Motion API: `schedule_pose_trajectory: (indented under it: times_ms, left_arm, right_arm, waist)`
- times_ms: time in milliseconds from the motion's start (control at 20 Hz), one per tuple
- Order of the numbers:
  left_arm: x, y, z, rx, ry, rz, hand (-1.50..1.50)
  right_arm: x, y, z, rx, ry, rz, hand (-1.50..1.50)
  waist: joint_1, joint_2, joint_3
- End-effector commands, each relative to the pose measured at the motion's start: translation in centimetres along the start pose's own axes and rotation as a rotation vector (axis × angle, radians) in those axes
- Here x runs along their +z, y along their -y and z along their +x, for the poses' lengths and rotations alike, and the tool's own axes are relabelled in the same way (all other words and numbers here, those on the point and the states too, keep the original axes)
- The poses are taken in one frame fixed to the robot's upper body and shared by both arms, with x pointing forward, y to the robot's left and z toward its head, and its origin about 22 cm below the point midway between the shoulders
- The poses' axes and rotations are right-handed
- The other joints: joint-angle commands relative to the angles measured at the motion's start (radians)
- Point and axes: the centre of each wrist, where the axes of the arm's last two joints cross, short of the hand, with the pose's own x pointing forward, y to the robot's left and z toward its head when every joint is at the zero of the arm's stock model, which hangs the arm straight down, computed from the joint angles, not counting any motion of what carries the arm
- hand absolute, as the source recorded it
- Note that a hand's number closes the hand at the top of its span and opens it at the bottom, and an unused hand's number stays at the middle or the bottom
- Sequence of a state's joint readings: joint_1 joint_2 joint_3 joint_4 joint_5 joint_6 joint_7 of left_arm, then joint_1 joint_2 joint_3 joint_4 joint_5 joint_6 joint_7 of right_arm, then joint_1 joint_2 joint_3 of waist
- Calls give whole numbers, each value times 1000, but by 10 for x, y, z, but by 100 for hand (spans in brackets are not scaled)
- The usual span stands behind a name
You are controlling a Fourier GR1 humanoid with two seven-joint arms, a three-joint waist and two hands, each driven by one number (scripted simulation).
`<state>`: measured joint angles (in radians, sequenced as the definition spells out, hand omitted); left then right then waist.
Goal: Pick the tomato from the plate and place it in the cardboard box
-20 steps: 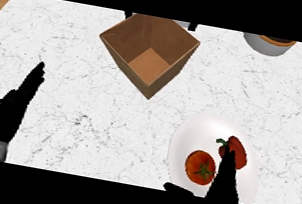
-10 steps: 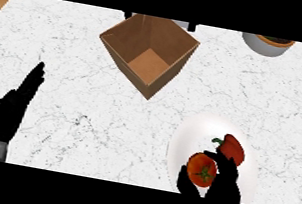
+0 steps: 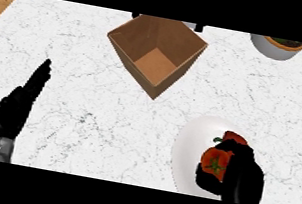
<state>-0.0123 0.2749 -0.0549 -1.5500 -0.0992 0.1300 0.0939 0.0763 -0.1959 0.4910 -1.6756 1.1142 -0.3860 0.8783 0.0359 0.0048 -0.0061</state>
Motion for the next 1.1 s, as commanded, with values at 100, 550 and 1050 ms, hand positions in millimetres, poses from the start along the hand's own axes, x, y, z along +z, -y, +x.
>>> schedule_pose_trajectory:
  times_ms: [100, 550, 1050]
  left_arm:
    - [-6, 9, 10, 5, 35, -38, 0]
    - [5, 9, -11, -5, -4, -14, 0]
    - [-9, 6, 9, -7, -5, 32, 0]
  right_arm:
    - [-59, 32, -25, 367, 349, 140, 150]
    - [-185, 125, 5, 257, 577, 149, 150]
    - [-187, 165, 76, -241, 927, 205, 150]
  waist:
    - [53, 22, 7]
    - [-5, 2, 7]
    - [-23, -3, 6]
